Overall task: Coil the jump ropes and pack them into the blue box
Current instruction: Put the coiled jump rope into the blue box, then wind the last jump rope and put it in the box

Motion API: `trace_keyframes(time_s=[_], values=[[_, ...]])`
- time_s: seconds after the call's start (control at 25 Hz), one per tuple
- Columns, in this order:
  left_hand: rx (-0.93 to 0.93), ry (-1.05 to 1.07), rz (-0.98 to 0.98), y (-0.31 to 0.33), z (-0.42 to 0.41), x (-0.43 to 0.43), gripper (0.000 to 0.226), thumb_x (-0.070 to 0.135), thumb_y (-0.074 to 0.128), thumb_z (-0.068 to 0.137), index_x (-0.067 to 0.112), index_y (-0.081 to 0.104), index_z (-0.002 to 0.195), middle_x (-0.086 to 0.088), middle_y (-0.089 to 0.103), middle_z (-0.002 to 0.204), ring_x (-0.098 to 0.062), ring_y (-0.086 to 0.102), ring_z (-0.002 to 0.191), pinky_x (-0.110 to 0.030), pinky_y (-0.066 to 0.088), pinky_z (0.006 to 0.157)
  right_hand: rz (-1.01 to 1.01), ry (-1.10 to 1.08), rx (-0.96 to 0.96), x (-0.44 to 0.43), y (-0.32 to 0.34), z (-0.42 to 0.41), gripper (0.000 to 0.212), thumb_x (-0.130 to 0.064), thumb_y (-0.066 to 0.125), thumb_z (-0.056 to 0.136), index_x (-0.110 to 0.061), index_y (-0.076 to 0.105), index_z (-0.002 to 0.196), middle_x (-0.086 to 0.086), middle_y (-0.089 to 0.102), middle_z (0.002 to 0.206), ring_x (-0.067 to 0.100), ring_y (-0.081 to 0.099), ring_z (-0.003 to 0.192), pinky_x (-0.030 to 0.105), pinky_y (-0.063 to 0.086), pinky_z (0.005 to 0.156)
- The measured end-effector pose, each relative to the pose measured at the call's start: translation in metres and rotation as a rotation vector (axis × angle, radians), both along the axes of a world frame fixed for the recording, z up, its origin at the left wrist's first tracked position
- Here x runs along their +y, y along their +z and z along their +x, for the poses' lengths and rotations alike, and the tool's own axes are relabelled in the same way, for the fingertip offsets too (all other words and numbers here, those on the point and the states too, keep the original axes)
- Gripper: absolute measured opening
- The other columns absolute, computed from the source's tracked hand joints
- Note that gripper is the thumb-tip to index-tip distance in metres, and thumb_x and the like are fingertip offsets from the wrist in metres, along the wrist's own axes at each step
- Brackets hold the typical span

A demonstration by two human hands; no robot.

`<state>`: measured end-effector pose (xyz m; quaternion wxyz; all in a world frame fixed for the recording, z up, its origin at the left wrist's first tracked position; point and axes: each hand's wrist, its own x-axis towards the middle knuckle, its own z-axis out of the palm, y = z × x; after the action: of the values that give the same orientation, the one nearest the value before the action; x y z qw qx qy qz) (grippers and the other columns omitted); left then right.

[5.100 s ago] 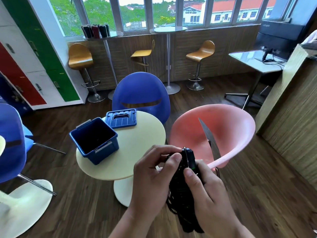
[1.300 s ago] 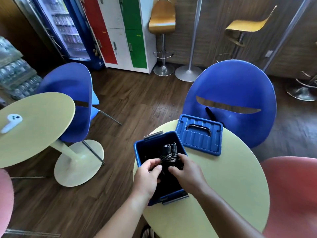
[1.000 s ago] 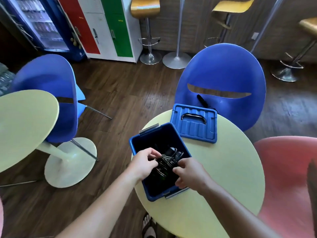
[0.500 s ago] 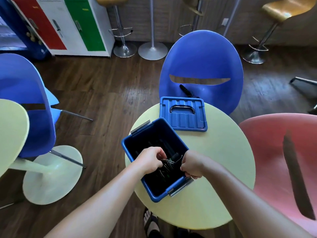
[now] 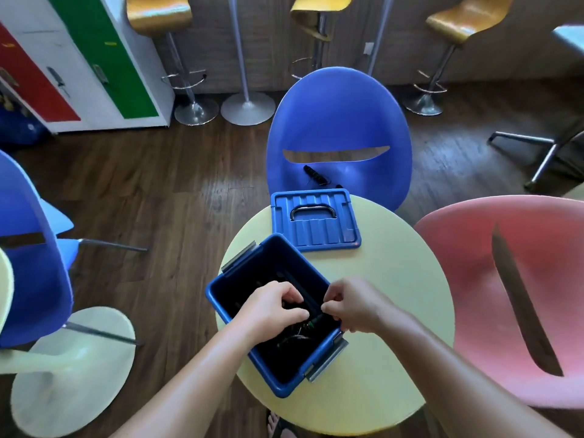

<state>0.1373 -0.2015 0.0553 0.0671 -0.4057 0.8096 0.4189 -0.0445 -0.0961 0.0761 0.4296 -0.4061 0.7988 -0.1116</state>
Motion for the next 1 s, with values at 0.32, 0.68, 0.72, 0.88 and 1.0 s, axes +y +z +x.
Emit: trace_keyframes(time_s=[0.32, 0.68, 0.72, 0.88, 1.0], values=[[0.245, -0.003, -0.010, 0.045, -0.068, 0.016, 0.009, 0.037, 0.076, 0.089, 0.029, 0.072, 0.092, 0.014, 0.074, 0.085, 0.007, 0.066, 0.076, -0.009, 0.045, 0.067, -0.371, -0.308, 0.094, 0.071, 0.027, -0.038, 0.023, -0.035, 0.074, 0.089, -0.026, 0.073, 0.110, -0.009, 0.074, 0.095, 0.002, 0.068, 0.084, 0.017, 0.050, 0.072], [0.333, 0.051, 0.080, 0.048, -0.166, 0.119, 0.004, 0.031, 0.075, 0.091, 0.029, 0.074, 0.088, 0.013, 0.075, 0.077, 0.000, 0.065, 0.072, -0.027, 0.052, 0.069, -0.470, -0.479, 0.122, 0.203, 0.035, -0.121, 0.021, -0.032, 0.074, 0.087, -0.024, 0.075, 0.107, -0.012, 0.074, 0.089, -0.005, 0.068, 0.080, 0.011, 0.050, 0.071], [0.350, 0.078, 0.092, 0.046, -0.170, 0.131, 0.004, 0.030, 0.074, 0.091, 0.029, 0.075, 0.088, 0.012, 0.076, 0.079, -0.002, 0.066, 0.075, -0.028, 0.052, 0.070, -0.480, -0.473, 0.116, 0.212, 0.034, -0.129, 0.021, -0.032, 0.074, 0.087, -0.024, 0.074, 0.107, -0.012, 0.074, 0.089, -0.004, 0.068, 0.081, 0.011, 0.050, 0.071], [0.401, 0.238, 0.098, 0.046, -0.164, 0.164, 0.004, 0.030, 0.073, 0.092, 0.029, 0.075, 0.089, 0.007, 0.077, 0.086, -0.009, 0.069, 0.084, -0.035, 0.057, 0.077, -0.530, -0.415, 0.090, 0.221, 0.035, -0.145, 0.021, -0.028, 0.077, 0.086, -0.023, 0.074, 0.106, -0.009, 0.075, 0.090, -0.002, 0.067, 0.079, 0.010, 0.050, 0.068], [0.443, 0.370, 0.091, 0.053, -0.137, 0.172, 0.004, 0.030, 0.072, 0.093, 0.028, 0.075, 0.092, 0.006, 0.076, 0.088, -0.010, 0.069, 0.084, -0.033, 0.056, 0.077, -0.552, -0.360, 0.023, 0.203, 0.035, -0.132, 0.026, -0.030, 0.076, 0.087, -0.023, 0.073, 0.111, -0.009, 0.075, 0.094, 0.004, 0.070, 0.081, 0.029, 0.060, 0.075]])
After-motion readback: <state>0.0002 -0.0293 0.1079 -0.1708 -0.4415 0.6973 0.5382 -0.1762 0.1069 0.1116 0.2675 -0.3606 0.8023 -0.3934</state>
